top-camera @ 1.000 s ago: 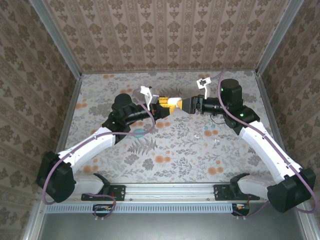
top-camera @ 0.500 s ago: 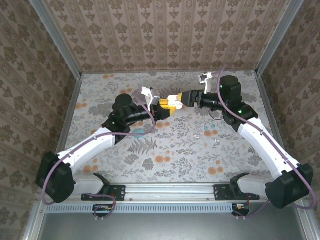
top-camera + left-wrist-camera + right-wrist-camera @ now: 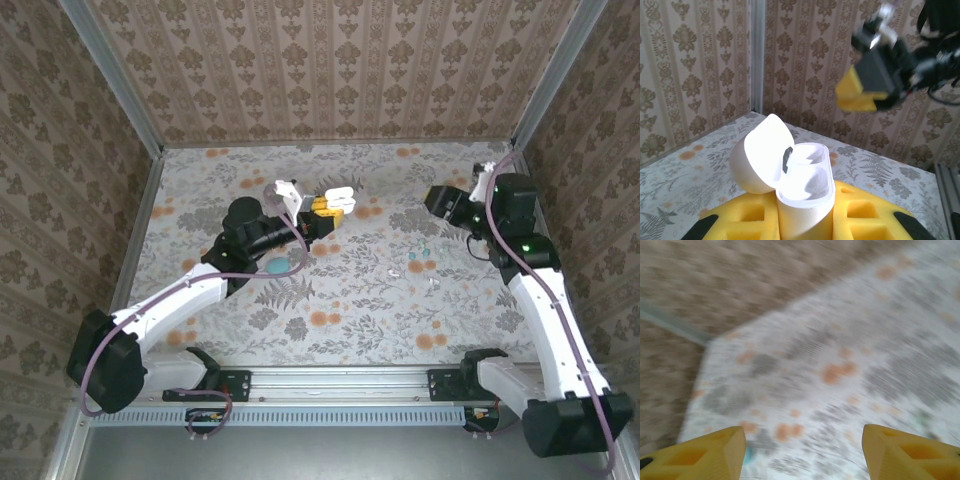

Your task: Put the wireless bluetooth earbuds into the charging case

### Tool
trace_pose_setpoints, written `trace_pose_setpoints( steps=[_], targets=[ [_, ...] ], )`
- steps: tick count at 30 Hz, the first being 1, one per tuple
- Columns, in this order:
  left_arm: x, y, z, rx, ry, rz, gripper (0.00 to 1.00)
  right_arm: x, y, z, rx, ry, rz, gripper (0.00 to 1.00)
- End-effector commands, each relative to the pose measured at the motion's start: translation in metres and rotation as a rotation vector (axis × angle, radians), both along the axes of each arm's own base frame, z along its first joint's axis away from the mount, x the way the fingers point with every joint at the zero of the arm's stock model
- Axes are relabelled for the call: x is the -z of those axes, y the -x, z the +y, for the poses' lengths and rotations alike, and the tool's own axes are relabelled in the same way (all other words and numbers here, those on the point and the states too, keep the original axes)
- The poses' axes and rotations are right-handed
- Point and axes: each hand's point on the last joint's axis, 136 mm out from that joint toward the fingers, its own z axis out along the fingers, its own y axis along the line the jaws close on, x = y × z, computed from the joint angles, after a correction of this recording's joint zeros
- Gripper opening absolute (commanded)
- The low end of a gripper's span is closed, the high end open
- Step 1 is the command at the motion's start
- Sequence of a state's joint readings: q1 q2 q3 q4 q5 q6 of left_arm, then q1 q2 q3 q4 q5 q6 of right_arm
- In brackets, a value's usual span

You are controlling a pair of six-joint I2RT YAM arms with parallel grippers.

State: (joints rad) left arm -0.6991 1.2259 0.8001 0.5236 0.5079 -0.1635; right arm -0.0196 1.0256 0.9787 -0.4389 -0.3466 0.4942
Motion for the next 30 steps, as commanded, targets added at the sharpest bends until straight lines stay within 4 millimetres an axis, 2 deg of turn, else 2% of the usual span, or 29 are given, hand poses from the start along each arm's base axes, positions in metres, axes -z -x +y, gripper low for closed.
trace_pose_setpoints(
  steps=[1, 5, 10, 13, 17, 30],
  targets=[
    [-0.022, -0.001, 0.01, -0.05, 0.052, -0.067, 0.2, 0.114, 0.035, -0.03, 0.08, 0.056, 0.402, 0.64],
    [-0.023, 0.0, 0.009, -0.045, 0.054, -0.065, 0.2, 0.158, 0.036, -0.03, 0.031, 0.09, 0.538, 0.65],
    [-0.026, 0.0, 0.01, -0.047, 0.058, -0.065, 0.2, 0.195, 0.026, -0.028, -0.019, 0.089, 0.646, 0.65],
    [-0.026, 0.001, 0.011, -0.047, 0.054, -0.064, 0.21, 0.208, 0.021, -0.025, -0.049, 0.078, 0.678, 0.67],
    [-0.028, 0.002, 0.011, -0.045, 0.049, -0.068, 0.21, 0.222, 0.021, -0.022, -0.067, 0.064, 0.728, 0.66],
    [-0.028, -0.001, 0.006, -0.031, 0.046, -0.06, 0.21, 0.239, 0.04, -0.009, -0.112, -0.006, 0.788, 0.66]
  ],
)
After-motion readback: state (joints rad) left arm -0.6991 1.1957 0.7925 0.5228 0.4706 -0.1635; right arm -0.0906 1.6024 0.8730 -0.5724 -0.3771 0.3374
